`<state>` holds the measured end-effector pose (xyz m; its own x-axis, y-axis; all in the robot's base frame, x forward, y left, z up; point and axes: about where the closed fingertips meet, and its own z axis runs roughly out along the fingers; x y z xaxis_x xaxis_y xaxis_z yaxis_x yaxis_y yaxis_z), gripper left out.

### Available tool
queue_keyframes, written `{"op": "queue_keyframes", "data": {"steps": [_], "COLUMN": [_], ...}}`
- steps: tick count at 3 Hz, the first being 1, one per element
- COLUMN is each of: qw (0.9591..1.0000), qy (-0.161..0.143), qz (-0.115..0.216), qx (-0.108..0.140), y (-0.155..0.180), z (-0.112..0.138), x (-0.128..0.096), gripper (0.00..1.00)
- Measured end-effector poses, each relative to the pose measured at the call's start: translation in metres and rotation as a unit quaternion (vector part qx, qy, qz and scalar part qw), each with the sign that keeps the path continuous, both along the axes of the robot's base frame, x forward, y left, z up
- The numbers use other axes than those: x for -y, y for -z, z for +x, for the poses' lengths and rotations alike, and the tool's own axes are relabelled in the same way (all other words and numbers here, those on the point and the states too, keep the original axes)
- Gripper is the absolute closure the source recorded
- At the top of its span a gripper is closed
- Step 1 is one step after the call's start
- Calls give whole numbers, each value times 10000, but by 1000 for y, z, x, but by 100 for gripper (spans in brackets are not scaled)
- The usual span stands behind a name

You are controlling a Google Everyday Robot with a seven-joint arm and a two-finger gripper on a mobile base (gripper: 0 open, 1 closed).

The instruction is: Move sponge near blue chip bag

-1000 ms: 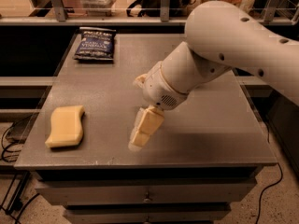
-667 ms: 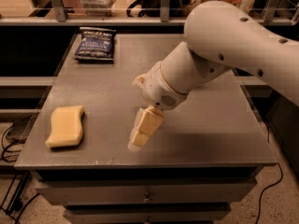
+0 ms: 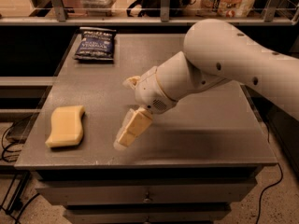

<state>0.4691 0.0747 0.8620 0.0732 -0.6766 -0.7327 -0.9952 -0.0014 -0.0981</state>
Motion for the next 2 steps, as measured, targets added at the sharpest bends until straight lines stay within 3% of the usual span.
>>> {"op": "queue_keyframes", "data": {"steps": [2], "qw": [9979], "qy": [-322], "qz": [552], "qx": [-56], "y": [0], "z": [1], "x": [-39], "gripper": [0]}}
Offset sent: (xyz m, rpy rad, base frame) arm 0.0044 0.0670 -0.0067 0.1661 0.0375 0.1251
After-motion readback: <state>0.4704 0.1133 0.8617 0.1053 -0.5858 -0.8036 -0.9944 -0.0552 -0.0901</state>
